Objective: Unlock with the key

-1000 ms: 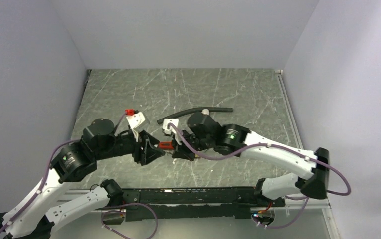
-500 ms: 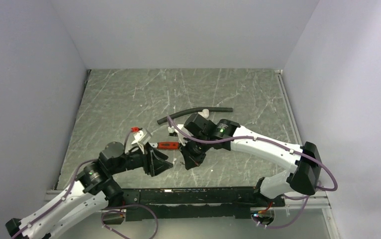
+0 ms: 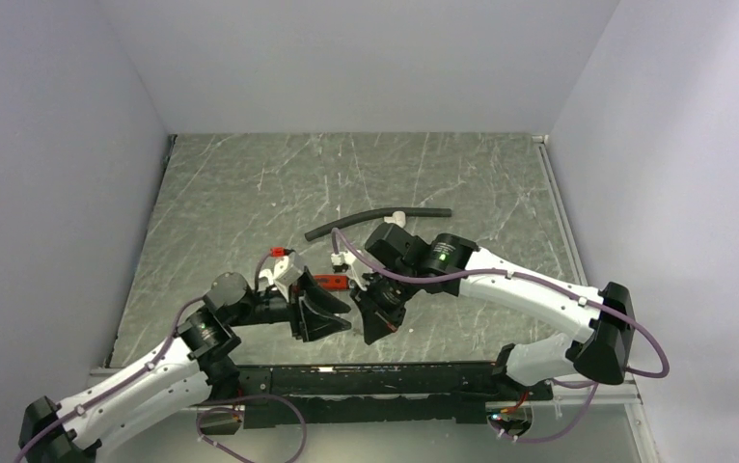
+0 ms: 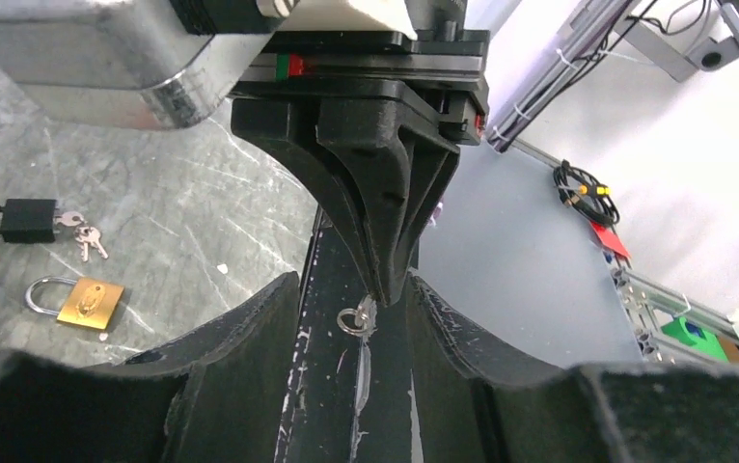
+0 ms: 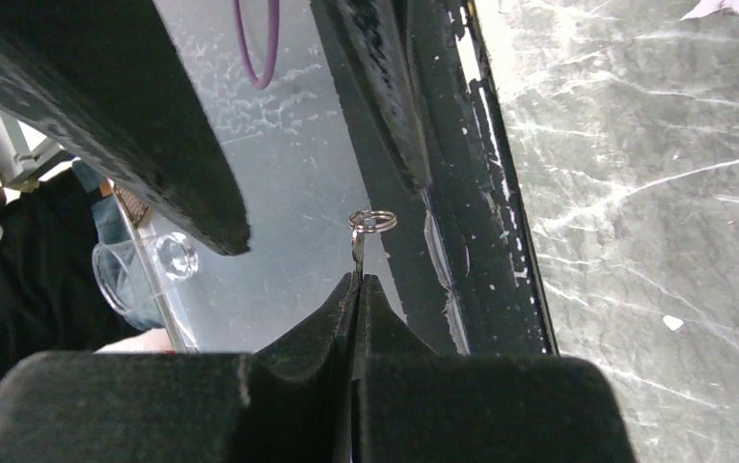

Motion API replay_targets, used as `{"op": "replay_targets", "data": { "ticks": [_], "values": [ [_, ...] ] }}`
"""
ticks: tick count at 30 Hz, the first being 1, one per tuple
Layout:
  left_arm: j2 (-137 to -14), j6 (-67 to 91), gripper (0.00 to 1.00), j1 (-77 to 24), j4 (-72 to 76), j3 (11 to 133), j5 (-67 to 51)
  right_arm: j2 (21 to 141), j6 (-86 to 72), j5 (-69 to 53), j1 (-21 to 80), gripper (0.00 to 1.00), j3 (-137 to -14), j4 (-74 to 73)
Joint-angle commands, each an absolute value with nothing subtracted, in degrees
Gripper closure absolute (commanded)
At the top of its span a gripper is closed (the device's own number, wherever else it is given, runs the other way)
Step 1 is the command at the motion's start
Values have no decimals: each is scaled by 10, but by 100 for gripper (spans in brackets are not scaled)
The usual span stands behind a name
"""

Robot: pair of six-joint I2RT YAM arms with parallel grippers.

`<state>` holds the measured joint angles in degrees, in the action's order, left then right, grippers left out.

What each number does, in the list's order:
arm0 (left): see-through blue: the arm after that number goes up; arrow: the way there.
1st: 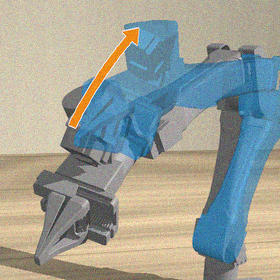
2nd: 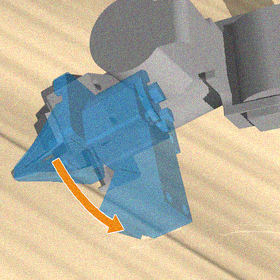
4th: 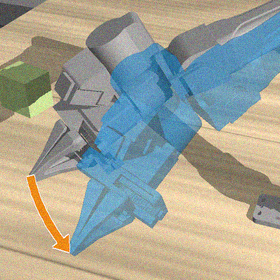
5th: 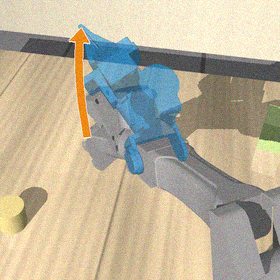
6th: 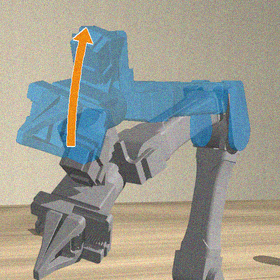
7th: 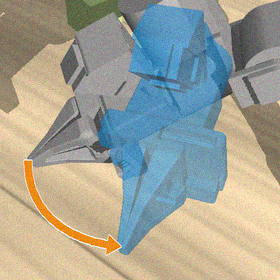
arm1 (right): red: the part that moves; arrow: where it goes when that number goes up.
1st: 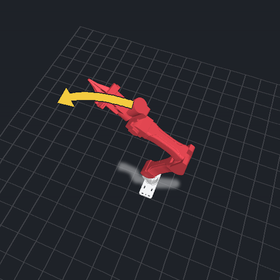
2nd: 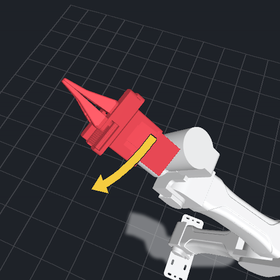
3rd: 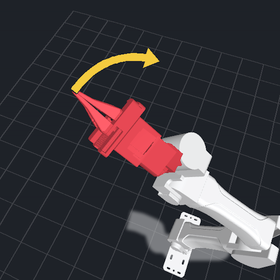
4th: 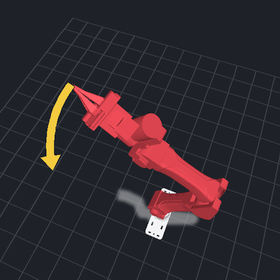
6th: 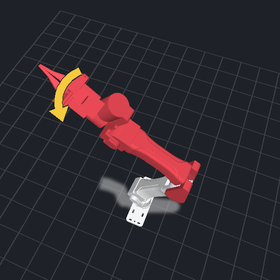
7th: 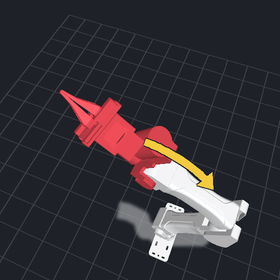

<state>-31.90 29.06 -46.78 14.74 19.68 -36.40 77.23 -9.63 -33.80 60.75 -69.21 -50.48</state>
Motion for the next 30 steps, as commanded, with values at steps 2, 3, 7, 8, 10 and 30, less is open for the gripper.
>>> {"op": "replay_targets", "data": {
  "ticks": [2, 3, 7, 8, 10, 30],
  "values": [
    [-372, 273, 52, -468, 216, 217, -433, 759, -98, -356, 611, 100, -693, -496],
    [-380, 274, 52, -468, 215, 218, -438, 757, -97, -353, 610, 100, -695, -498],
    [-408, 283, 54, -468, 240, 211, -464, 742, -96, -351, 610, 100, -699, -496],
    [-413, 291, 54, -468, 262, 208, -472, 740, -97, -353, 610, 100, -698, -492],
    [-417, 308, 56, -468, 291, 206, -485, 739, -98, -358, 610, 100, -695, -487],
    [-421, 319, 68, -475, 292, 204, -506, 734, -100, -361, 610, 100, -693, -476]
  ]
}}
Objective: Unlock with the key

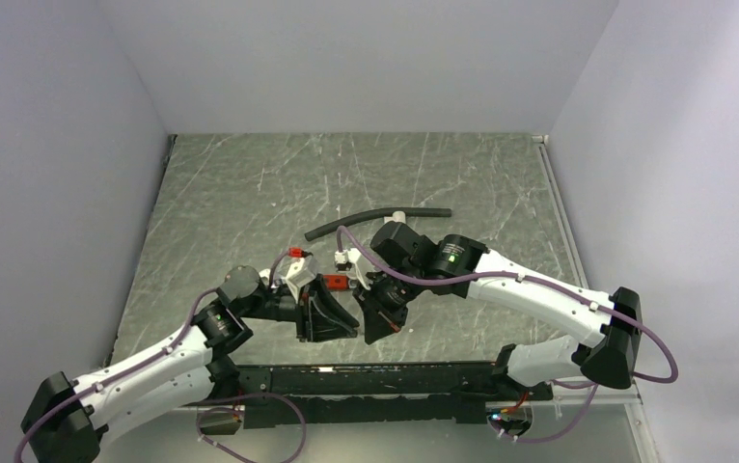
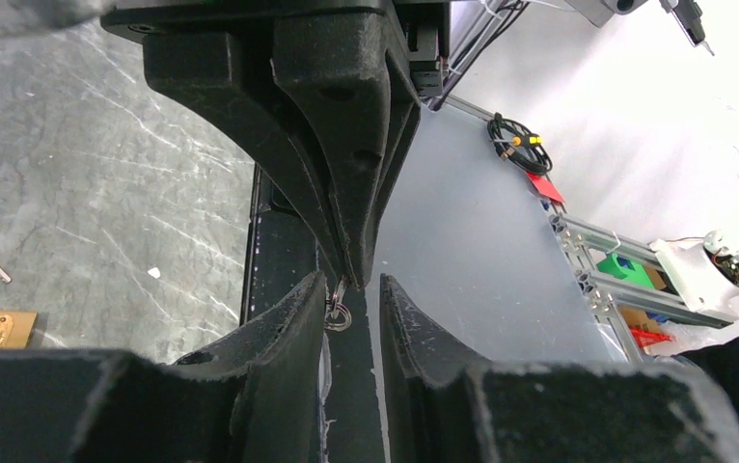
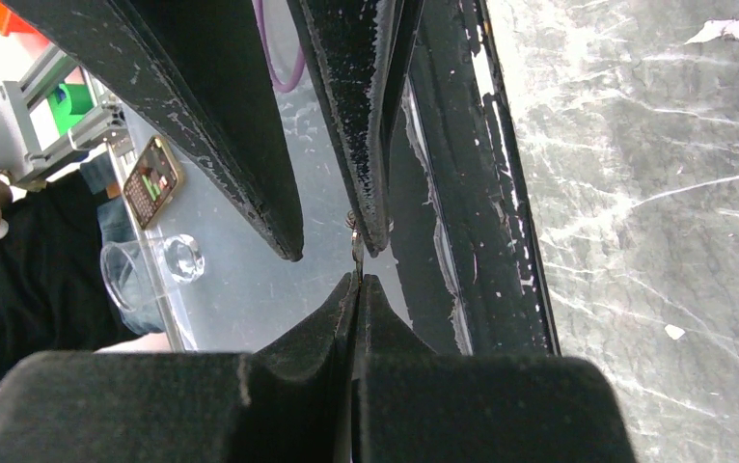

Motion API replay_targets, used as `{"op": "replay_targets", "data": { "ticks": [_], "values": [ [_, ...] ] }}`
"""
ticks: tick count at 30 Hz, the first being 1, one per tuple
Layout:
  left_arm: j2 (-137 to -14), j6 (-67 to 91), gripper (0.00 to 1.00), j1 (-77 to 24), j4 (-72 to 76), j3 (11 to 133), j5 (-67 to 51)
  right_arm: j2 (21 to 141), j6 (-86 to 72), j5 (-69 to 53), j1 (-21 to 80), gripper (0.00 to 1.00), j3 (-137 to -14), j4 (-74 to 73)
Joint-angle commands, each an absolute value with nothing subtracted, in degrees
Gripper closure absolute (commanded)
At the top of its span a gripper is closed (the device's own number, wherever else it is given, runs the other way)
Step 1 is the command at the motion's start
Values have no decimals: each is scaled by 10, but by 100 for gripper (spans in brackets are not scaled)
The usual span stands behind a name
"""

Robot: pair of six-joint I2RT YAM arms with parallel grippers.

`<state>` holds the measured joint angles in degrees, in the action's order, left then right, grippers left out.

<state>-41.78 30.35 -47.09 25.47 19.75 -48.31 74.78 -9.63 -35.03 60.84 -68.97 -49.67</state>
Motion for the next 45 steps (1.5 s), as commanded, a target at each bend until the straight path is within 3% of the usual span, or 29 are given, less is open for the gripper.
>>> {"op": "replay_targets", "data": {
  "ticks": [1, 10, 19, 32, 33, 35, 37, 40, 45],
  "values": [
    [-422, 314, 68, -475, 277, 209, -505, 734, -101, -360, 610, 100, -693, -475],
    [-421, 301, 74, -491, 251, 206, -483, 728, -104, -355, 609, 100, -693, -469],
    [-410, 311, 97, -493, 251, 202, -466, 728, -107, -352, 609, 100, -689, -463],
    [-371, 298, 100, -495, 195, 204, -421, 719, -108, -315, 600, 100, -700, -473],
    [-369, 298, 100, -495, 190, 205, -414, 719, -109, -299, 596, 94, -706, -484],
    [-364, 300, 100, -496, 171, 209, -390, 711, -116, -261, 581, 63, -715, -493],
    [-350, 298, 100, -496, 138, 219, -353, 690, -128, -238, 541, 45, -709, -486],
    [-321, 301, 100, -496, 97, 230, -297, 653, -153, -203, 478, 34, -678, -459],
    [-274, 292, 100, -496, 30, 240, -220, 633, -228, -50, 445, 33, -618, -427]
  ]
}}
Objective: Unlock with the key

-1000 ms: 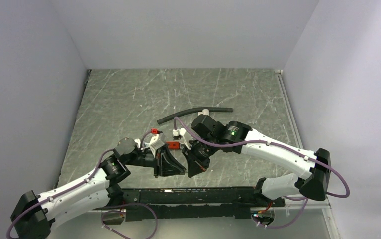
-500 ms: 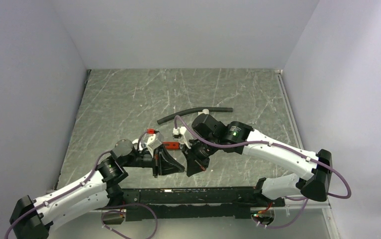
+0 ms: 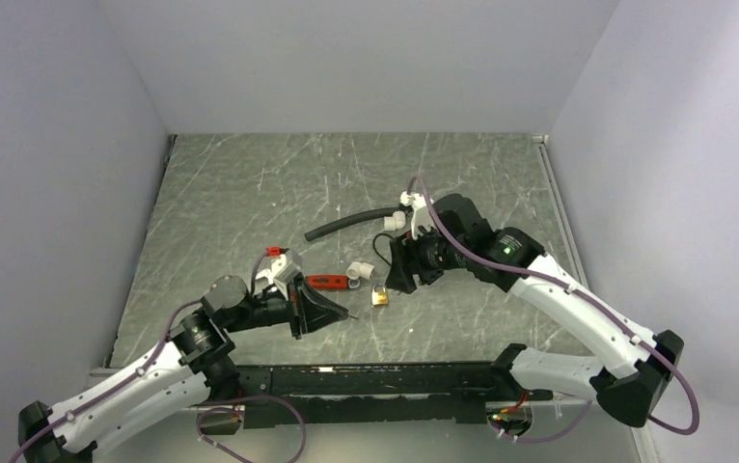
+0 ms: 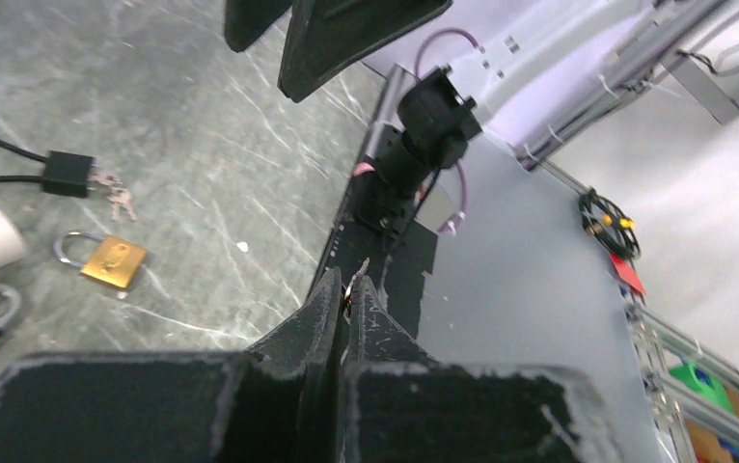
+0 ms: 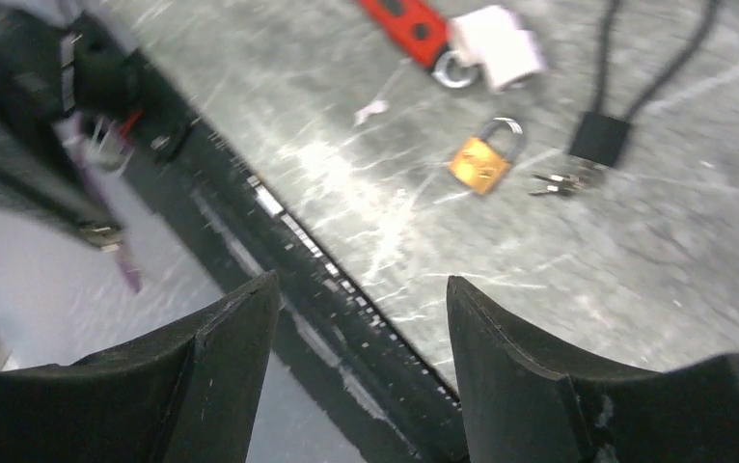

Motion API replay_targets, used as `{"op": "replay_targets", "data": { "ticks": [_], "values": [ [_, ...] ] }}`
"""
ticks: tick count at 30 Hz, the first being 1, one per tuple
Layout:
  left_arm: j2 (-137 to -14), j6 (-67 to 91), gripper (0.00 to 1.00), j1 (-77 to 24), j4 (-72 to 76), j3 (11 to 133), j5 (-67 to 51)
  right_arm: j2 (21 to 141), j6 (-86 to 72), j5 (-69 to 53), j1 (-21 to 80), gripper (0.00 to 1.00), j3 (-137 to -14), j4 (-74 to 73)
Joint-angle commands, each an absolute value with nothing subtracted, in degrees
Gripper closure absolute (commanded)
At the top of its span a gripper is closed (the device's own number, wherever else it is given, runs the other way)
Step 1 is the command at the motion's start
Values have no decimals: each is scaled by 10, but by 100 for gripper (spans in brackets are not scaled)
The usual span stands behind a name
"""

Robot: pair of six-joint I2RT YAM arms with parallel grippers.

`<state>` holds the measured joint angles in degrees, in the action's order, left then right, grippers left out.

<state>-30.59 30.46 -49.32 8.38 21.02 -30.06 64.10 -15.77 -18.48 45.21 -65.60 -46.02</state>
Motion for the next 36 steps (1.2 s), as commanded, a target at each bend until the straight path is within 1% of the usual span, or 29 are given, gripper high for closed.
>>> {"op": "replay_targets", "data": {
  "ticks": [1, 5, 8, 11, 16, 22, 26, 30, 34, 36],
  "values": [
    [-268, 291, 100, -495, 20, 240, -206, 638, -258, -23, 445, 33, -606, -419],
    [-261, 288, 100, -495, -17, 243, -165, 673, -332, 32, 445, 33, -575, -406],
    [-253, 288, 100, -495, -47, 247, -119, 704, -376, 43, 450, 37, -561, -389],
    [-238, 291, 100, -495, -65, 246, -82, 741, -406, 57, 483, 36, -555, -364],
    [-228, 294, 100, -495, -75, 241, -68, 855, -424, 143, 530, 32, -623, -399],
    [-219, 293, 100, -496, -96, 243, -62, 986, -446, 171, 538, 31, -671, -392],
    [-204, 294, 100, -497, -102, 236, -58, 1037, -462, 184, 547, 35, -702, -403],
    [-197, 296, 100, -496, -107, 231, -58, 1048, -469, 177, 549, 40, -707, -396],
    [-185, 301, 100, -496, -106, 225, -57, 1054, -475, 174, 553, 42, -706, -399],
    [-178, 301, 100, -496, -106, 222, -56, 1057, -479, 165, 554, 45, -700, -397]
  ]
}}
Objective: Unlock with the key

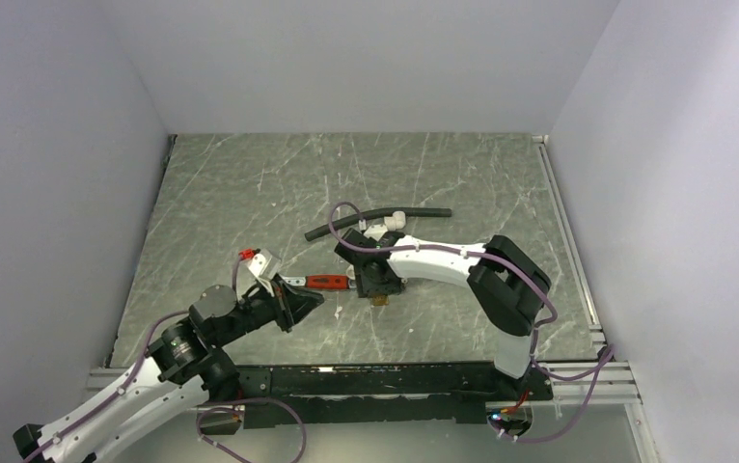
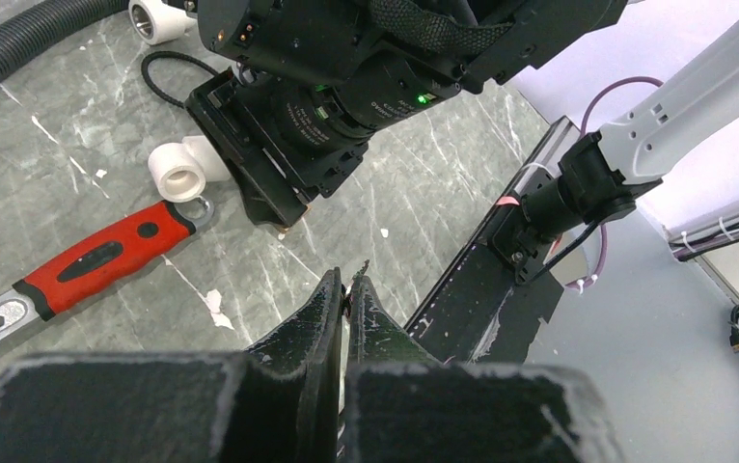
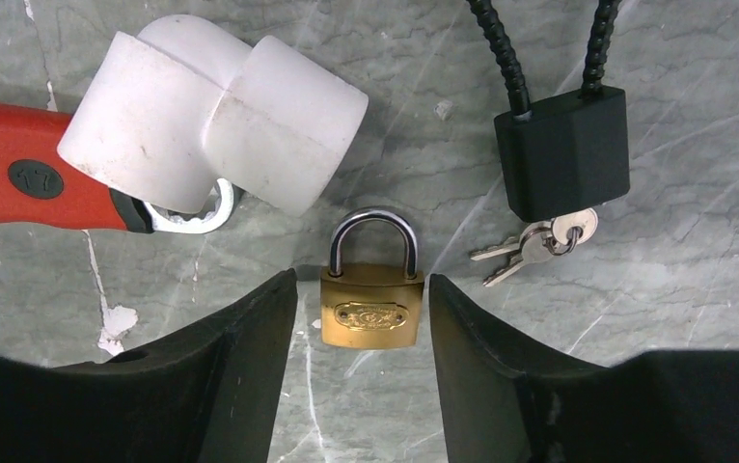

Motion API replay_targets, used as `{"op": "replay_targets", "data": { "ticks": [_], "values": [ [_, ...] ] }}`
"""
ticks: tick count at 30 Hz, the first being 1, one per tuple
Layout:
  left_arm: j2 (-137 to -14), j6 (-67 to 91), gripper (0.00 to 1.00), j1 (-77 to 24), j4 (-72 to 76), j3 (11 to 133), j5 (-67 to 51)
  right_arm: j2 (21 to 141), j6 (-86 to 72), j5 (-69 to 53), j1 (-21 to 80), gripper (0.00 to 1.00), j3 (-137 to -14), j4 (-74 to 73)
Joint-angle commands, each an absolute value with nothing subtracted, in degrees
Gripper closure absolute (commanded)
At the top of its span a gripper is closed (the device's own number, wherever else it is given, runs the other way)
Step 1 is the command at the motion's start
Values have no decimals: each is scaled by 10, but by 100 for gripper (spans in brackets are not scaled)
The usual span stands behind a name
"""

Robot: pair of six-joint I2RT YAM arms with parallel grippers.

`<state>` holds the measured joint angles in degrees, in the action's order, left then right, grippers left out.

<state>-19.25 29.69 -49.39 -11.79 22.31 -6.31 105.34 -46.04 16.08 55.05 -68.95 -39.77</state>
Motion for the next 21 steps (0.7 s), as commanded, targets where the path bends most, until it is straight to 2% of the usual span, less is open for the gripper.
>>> {"op": "replay_targets", "data": {
  "ticks": [1, 13, 21],
  "values": [
    [-177, 301, 100, -496, -108, 222, -55, 1057, -482, 160, 555, 46, -696, -395],
    [-169, 305, 100, -496, -113, 219, -56, 997, -518, 139, 550, 47, -636, -386],
    [-166, 308, 100, -496, -113, 217, -60, 1035, -499, 124, 543, 52, -663, -379]
  ]
}}
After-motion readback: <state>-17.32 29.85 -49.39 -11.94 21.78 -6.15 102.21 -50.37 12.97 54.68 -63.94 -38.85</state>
